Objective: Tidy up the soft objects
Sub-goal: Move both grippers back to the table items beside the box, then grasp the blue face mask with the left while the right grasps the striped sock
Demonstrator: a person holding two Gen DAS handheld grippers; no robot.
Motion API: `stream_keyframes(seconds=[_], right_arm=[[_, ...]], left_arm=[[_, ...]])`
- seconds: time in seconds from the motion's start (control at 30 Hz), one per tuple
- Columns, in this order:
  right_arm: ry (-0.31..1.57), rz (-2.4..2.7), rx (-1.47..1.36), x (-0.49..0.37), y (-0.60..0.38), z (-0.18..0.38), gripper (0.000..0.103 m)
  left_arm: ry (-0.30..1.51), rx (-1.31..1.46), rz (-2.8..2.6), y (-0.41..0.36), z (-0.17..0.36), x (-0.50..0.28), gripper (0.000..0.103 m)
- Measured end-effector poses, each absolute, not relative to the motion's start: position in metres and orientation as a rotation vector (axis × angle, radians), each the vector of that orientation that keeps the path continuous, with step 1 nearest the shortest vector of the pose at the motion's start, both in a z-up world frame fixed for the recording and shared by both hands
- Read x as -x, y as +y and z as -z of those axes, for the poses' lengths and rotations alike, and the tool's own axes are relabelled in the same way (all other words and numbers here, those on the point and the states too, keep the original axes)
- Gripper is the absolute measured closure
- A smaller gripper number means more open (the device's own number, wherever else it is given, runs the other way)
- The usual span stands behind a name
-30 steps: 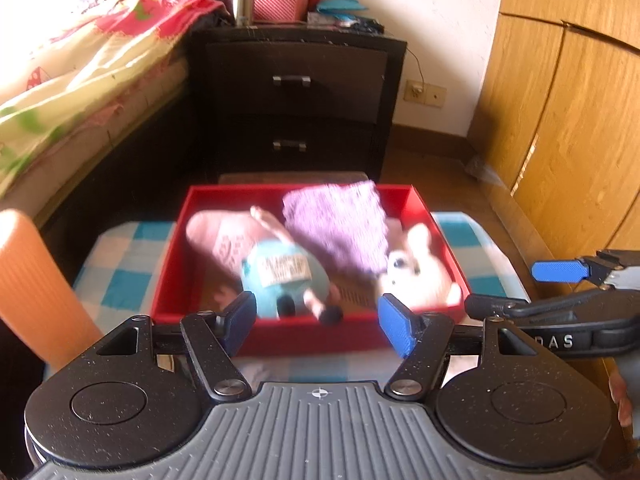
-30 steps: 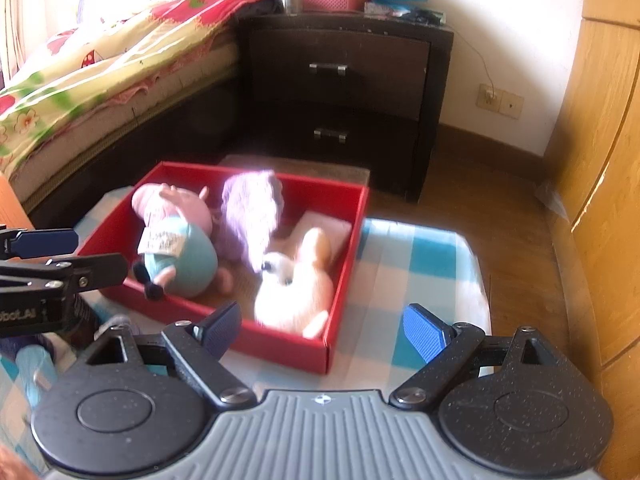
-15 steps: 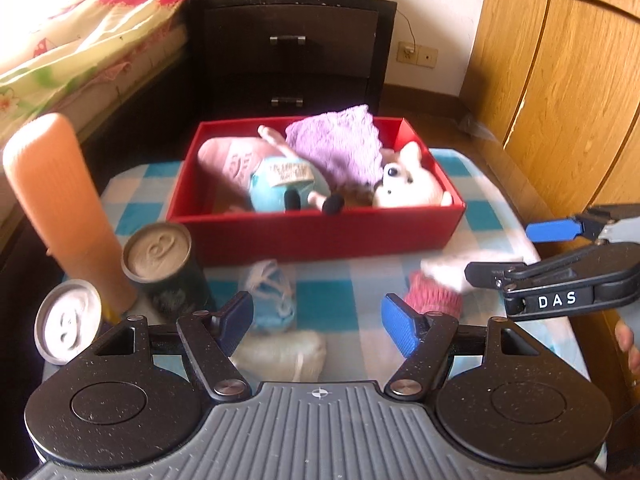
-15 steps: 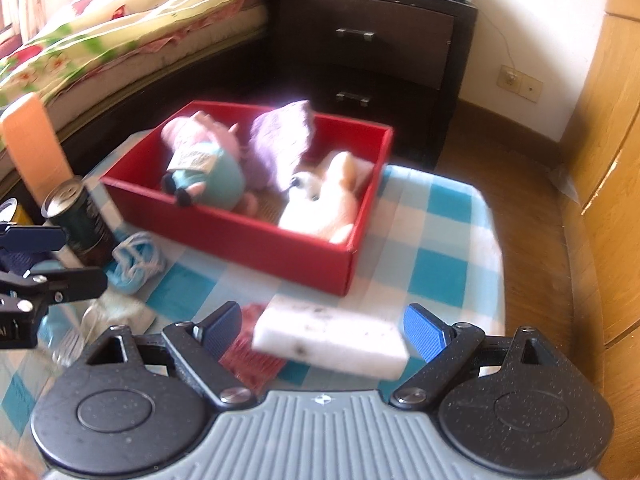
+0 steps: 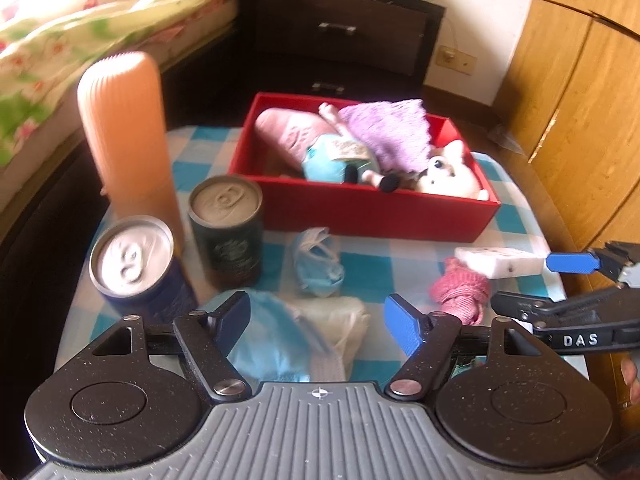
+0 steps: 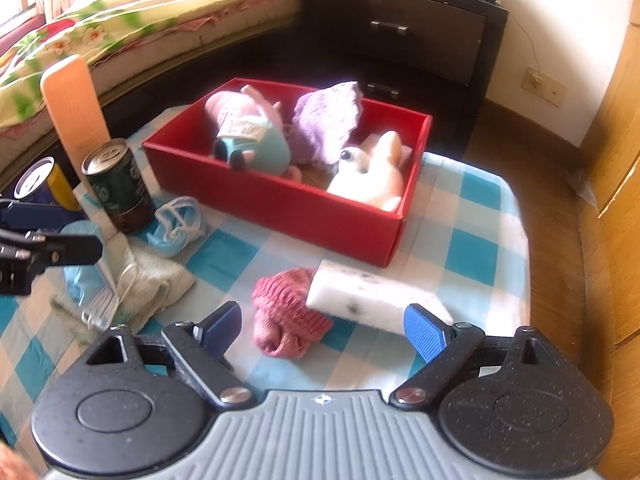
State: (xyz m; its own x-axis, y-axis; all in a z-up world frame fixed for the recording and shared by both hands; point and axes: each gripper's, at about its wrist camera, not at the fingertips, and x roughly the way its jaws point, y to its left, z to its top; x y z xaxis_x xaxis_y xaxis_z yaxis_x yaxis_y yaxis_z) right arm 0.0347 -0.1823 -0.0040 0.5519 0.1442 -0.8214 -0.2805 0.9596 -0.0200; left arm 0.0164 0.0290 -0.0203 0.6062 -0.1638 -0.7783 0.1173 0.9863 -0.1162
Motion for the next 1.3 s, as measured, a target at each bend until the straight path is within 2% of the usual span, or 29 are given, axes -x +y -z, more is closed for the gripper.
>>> stream_keyframes(seconds=[0.27,0.37,0.63,0.67,0.7,0.73,0.77,0.87,1.1,1.3], right_arm=[[0.972,-0.306,0.173,-0.027,-0.170,0.009,0.036],[0.986,-0.327,0.180,-0.025,-0.168,0.012,0.036],[1.009,-0.360,0.196,-0.023,-0.160,0.018,0.036],[1.014,-0.360,0.194,-0.024,-0.161,0.019,0.036],[1.021,-0.361,0.194,-0.024,-0.160,0.021,0.036],[1.027,-0.361,0.199,-0.025,-0.160,0.022,0.036],[1.028,-0.362,0.204,-0.024,-0.159,0.023,0.036],[1.030,-0.378,0.208,-0.022,-0.158,0.023,0.036],[1.071,-0.381,0.197,-0.023,-0.157,0.031,0.036],[1.092,-0.385,0.211,-0.022,-0.149,0.042,0.036]], left_arm=[[1.026,0.105,0.053,0.038,0.049,-0.037,0.027],[1.025,0.131,0.045,0.042,0.049,-0.037,0.022],[1.051,0.104,-0.020,0.036,0.060,-0.046,0.022],[1.058,0.103,-0.019,0.036,0.062,-0.047,0.028],[1.070,0.106,-0.013,0.035,0.065,-0.049,0.042],[1.081,0.118,-0.006,0.035,0.067,-0.049,0.051],[1.088,0.131,-0.003,0.037,0.068,-0.049,0.064],[1.072,0.138,0.007,0.039,0.064,-0.045,0.075],[1.036,0.164,0.055,0.045,0.049,-0.035,0.092],[0.983,0.194,0.104,0.048,0.029,-0.028,0.098]])
